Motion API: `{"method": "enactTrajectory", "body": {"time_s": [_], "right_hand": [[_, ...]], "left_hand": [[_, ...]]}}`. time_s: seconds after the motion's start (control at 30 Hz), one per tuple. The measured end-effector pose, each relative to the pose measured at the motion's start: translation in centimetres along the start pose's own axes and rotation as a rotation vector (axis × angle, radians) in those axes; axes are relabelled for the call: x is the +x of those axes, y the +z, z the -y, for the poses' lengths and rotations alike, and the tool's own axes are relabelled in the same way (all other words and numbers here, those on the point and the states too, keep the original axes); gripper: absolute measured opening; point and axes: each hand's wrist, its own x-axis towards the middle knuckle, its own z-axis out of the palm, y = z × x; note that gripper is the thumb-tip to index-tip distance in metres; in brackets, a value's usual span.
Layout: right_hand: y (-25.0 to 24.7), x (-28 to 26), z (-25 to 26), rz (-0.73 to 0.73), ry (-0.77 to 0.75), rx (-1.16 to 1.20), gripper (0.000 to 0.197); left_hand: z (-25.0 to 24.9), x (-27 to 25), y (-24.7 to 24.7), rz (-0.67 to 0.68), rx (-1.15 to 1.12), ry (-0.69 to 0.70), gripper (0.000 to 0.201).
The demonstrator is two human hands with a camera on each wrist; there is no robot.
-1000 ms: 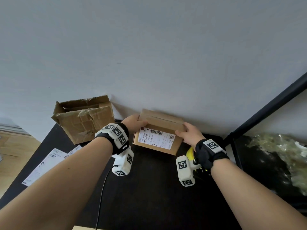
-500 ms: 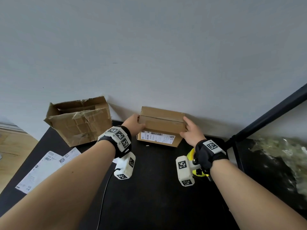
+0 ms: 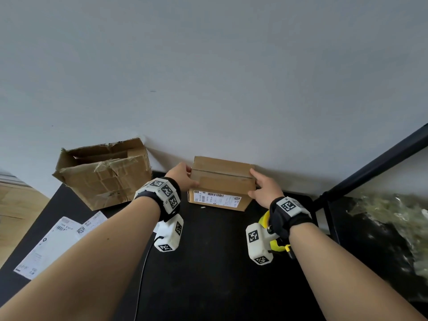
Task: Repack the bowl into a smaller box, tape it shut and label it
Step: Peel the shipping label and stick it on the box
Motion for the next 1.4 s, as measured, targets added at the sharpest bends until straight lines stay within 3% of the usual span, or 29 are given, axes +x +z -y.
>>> {"method": "enactTrajectory", "body": {"time_s": [0.13,0.3,0.4,0.53,0.67,0.8,0.9,1.03,1.13,1.27,1.33,1.4], "right_hand": [[-0.7,-0.9,1.3,-0.009,-0.013,-0.260,0.064],[-5.5,-2.7,1.2,-0.168,0.036,-0.336,0.041],[-8.3,-4.5,0.6,-0.264,0.104,-0.265,0.035],[-8.3,-7.2,-1.0,-0.316,0.174,-0.202,0.028],[-6.3,-9.5,-2.8,-0.195,0.261,-0.279,0.033],[-3.9,-9.9,-5.6,-0.080,0.263,-0.375,0.028],[-2.7,-9.2,-7.3,-0.079,0.285,-0.304,0.015],[-1.4,-7.8,-8.6,-0.128,0.303,-0.231,0.044],[-1.0,-6.7,-9.3,-0.075,0.312,-0.211,0.029],[-1.9,-6.5,-10.2,-0.146,0.364,0.275,0.005],[-2.7,-6.6,-10.8,-0.156,0.388,0.424,0.003],[-3.5,-6.8,-11.6,-0.195,0.391,0.459,0.016]], "left_hand": [[-1.7,-1.5,-1.0,0.003,0.290,0.071,0.055],[-4.0,-3.3,-3.4,-0.053,0.402,0.168,0.058],[-5.6,-4.6,-3.7,-0.063,0.435,0.252,0.054],[-8.4,-6.3,-1.8,-0.047,0.471,0.387,0.049],[-10.4,-7.6,2.1,0.029,0.518,0.551,0.048],[-11.1,-7.8,6.3,0.138,0.556,0.586,0.047],[-11.5,-7.5,8.7,0.191,0.553,0.590,0.044],[-11.6,-7.2,11.0,0.221,0.518,0.556,0.042],[-11.8,-6.8,12.1,0.236,0.512,0.530,0.042],[-12.5,-5.8,13.0,0.227,0.511,0.492,0.042],[-12.8,-5.2,13.6,0.228,0.515,0.467,0.040],[-12.9,-4.7,14.3,0.242,0.525,0.439,0.039]]}}
